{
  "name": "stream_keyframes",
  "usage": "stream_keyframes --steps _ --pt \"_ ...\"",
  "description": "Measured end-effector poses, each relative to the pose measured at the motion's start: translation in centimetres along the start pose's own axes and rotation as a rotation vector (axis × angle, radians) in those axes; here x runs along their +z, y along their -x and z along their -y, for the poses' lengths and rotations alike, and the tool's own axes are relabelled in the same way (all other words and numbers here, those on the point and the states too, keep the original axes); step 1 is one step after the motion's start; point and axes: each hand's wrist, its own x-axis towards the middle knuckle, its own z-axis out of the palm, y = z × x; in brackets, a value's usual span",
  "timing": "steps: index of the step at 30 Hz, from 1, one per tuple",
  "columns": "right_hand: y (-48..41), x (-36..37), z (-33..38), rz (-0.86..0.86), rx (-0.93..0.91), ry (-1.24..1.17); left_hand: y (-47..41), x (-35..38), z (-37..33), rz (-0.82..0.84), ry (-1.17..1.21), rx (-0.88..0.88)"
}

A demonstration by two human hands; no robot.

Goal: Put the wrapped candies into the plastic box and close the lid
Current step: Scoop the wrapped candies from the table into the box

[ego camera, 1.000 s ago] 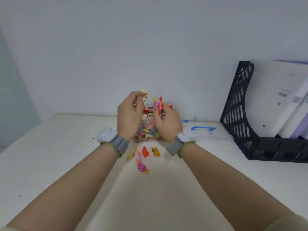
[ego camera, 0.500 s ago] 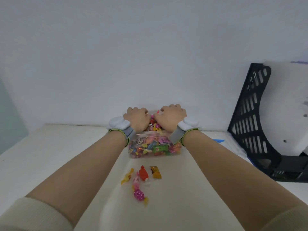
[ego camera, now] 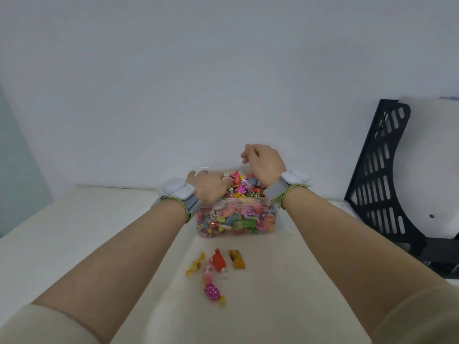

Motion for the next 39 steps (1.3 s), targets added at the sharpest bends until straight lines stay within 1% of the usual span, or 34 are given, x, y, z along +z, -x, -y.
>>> stream_keyframes --steps 1,2,4,5,6,8,11,13,15,16,18,22,23,26,28,30,33,34,37,39 --pt "0.2 -0.4 0.3 0.060 0.015 -0.026 -0.1 0.0 -0.1 0.059 -0.018 0.015" --pt "0.5 -0.6 0.5 0.170 0.033 -0.027 -0.1 0.0 -0.1 0.086 -0.029 0.024" --pt "1.2 -0.9 0.7 0.392 0.083 0.051 -0.2 -0.1 0.0 0.050 -0.064 0.041" --pt "1.6 -1.1 0.9 0.452 0.119 0.110 -0.1 -0.1 0.0 -0.007 -0.078 0.055" --pt "1.8 -1.4 0.9 0.474 0.141 0.151 0.1 0.0 0.1 -0.071 -0.061 0.059" --pt "1.9 -2.0 0.8 0.459 0.129 0.210 0.3 0.2 0.3 -0.171 0.058 0.030" --pt "2.0 -2.5 0.3 0.438 0.029 0.361 0.0 0.4 0.7 -0.224 0.184 0.006" --pt "2.1 -1.8 0.2 0.447 -0.051 0.391 0.0 0.5 0.6 -0.177 0.158 0.022" --pt "2.2 -0.8 0.2 0.559 -0.156 0.415 0.2 0.5 0.4 -0.049 0.055 0.043" --pt "2.3 -0.4 0.2 0.645 -0.209 0.477 0.3 0.3 0.4 0.020 -0.003 0.053" --pt "2.6 0.4 0.0 0.724 -0.248 0.603 0.5 0.1 0.4 0.106 -0.080 0.065" --pt "2.3 0.7 -0.2 0.689 -0.161 0.623 0.7 0.2 0.1 0.162 -0.043 -0.020" --pt "2.3 0.8 -0.2 0.685 -0.124 0.626 0.6 0.2 0.1 0.163 -0.035 -0.035" --pt "2.6 0.8 -0.1 0.661 -0.099 0.621 0.6 0.2 0.0 0.161 -0.007 -0.048" --pt "3.0 0.7 0.1 0.651 -0.080 0.563 0.7 0.2 -0.1 0.116 0.024 -0.050" --pt "3.2 0.4 0.0 0.658 -0.037 0.504 1.3 0.3 -0.2 -0.024 0.098 -0.071" --pt "3.6 0.2 0.1 0.569 -0.063 0.493 2.3 0.6 0.1 -0.300 0.115 -0.047" --pt "3.9 0.1 0.0 0.497 -0.088 0.498 2.8 0.6 0.3 -0.371 0.111 -0.023" --pt "5.0 -0.4 -0.2 0.251 -0.147 0.417 4.3 0.7 0.7 -0.508 0.126 0.075" --pt "6.2 -0.4 0.1 0.128 -0.232 0.368 5.8 0.7 0.9 -0.622 0.065 0.155"
